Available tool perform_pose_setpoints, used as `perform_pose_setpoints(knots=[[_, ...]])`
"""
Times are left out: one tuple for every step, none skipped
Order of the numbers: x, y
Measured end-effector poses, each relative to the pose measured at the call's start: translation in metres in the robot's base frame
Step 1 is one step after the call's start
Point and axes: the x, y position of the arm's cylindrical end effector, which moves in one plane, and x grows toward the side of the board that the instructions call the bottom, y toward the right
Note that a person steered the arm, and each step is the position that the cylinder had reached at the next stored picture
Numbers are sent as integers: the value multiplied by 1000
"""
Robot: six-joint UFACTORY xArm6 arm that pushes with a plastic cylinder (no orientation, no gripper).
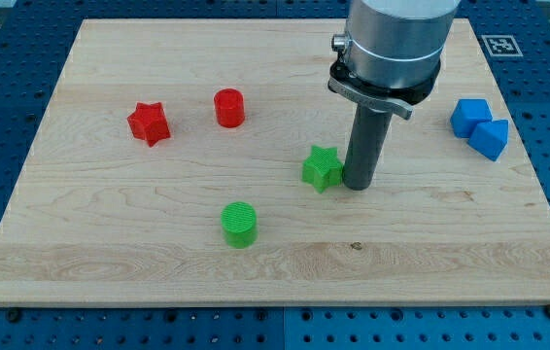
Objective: Move the green star to the bottom left of the red star
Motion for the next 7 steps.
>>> perform_pose_setpoints(knots=[[0, 0], [0, 0], [1, -15], [1, -44], [-9, -57], [-46, -57], [-51, -66]])
